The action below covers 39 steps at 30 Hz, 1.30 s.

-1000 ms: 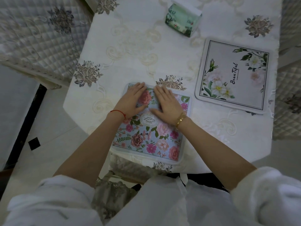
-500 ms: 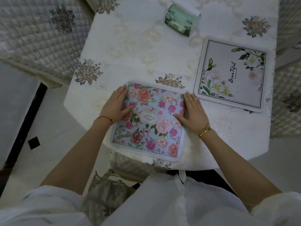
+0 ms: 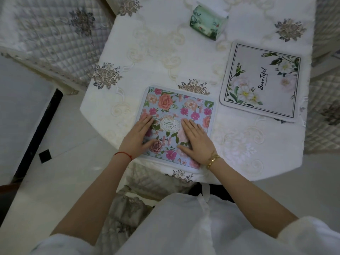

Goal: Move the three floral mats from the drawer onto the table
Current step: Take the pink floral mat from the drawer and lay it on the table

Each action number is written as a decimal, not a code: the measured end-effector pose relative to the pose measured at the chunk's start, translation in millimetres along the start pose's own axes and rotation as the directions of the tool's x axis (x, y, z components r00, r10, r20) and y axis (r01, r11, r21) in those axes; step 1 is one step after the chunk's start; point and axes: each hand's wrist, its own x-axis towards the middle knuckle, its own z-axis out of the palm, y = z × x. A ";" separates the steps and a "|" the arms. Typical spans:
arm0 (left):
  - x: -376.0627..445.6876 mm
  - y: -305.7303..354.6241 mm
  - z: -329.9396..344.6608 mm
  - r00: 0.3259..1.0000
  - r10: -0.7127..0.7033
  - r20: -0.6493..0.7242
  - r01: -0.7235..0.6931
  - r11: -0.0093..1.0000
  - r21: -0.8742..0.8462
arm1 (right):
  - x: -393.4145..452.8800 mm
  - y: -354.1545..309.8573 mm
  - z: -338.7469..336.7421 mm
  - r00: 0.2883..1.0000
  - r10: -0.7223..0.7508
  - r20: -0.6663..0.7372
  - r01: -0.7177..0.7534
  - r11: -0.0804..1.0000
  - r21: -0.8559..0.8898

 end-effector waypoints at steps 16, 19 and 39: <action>-56.1 20.3 19.1 0.991 -0.135 -0.019 0.135 0.991 0.012 | -55.4 -19.2 15.8 0.997 -0.070 -0.013 0.071 0.997 0.035; -60.1 21.3 25.5 0.989 -0.148 0.004 0.148 0.989 0.010 | -54.4 -26.5 23.8 0.999 -0.036 0.012 0.035 0.997 0.062; -78.4 109.7 11.7 0.984 -0.064 -0.166 0.065 0.998 0.002 | -176.0 46.7 -35.6 0.946 0.152 -0.285 -0.125 0.986 0.111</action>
